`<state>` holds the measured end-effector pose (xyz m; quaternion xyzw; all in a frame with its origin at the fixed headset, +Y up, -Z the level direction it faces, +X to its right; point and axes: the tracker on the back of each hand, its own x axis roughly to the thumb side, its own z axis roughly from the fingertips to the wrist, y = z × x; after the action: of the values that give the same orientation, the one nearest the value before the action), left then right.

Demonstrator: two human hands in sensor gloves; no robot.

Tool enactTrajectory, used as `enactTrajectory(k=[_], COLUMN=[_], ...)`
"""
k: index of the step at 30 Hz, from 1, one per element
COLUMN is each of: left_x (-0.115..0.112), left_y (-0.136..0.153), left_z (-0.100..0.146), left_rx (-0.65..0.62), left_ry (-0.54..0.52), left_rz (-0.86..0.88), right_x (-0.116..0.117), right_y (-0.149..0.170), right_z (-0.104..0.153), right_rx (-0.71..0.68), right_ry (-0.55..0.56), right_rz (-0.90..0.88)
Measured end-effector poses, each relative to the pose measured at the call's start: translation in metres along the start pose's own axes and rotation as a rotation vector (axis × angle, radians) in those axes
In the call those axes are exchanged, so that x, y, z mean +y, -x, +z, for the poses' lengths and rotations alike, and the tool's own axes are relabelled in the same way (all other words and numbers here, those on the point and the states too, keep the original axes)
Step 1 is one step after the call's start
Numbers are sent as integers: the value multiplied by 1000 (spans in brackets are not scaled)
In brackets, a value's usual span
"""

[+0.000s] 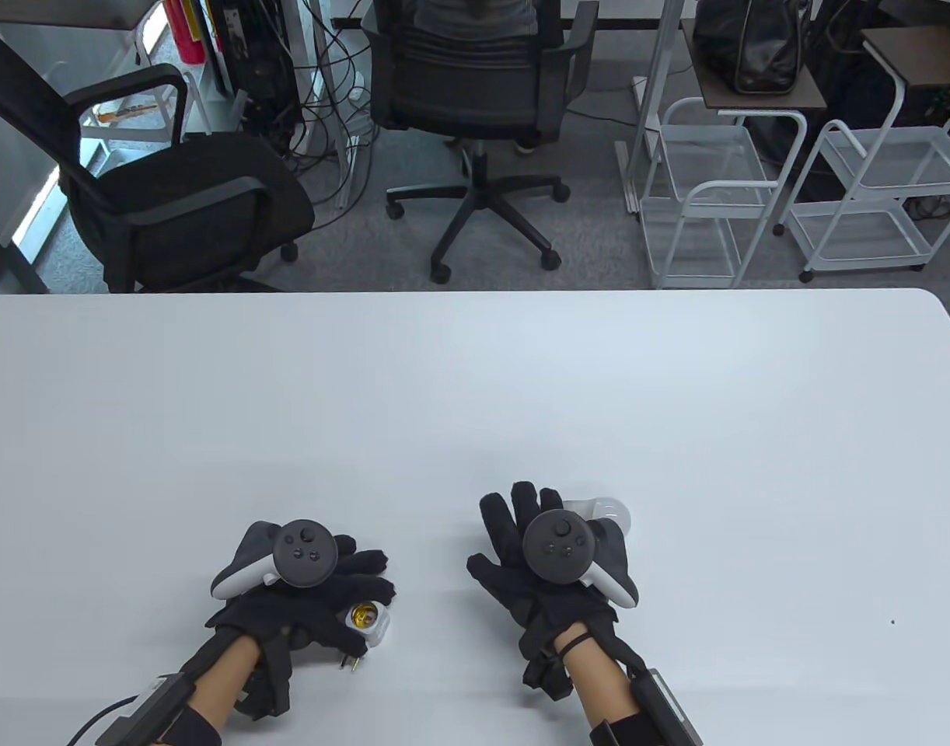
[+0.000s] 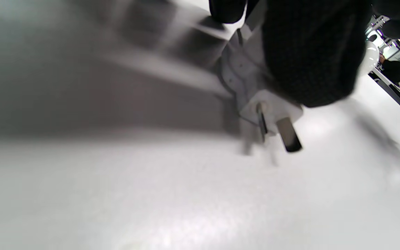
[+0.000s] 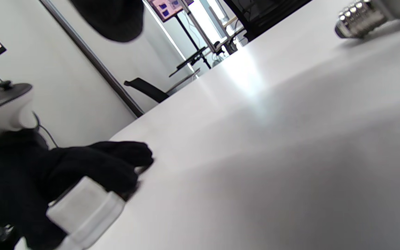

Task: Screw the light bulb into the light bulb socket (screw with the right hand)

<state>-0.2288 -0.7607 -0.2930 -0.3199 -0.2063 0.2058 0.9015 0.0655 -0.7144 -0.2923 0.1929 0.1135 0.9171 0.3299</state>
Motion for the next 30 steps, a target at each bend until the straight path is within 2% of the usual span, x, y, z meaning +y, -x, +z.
enactTrajectory(k=[3,5,11,16,21,28,30], left_x=[7,17,40,52,57,57,56], left_y=[1,3,16,24,25,18,16], left_z=[4,11,31,45,52,53,53], left_rx=[-15,-20,-42,-58,-104,-156,-159], left_ry=[-58,-172,-338,-464,-500,-489,-485], left_rz=[46,125,262,353,415,399,378], right_x=[-1,-5,-22,-49,-61,-44,-37], right_y=[1,1,11,46,82,111,115], right_z=[1,2,9,25,42,34,26], right_rx=[3,1,57,204,366,553,596], right_ry=[7,25,107,344,512,527,504], right_rz=[-13,-26,-87,-219,-407,-518,-483])
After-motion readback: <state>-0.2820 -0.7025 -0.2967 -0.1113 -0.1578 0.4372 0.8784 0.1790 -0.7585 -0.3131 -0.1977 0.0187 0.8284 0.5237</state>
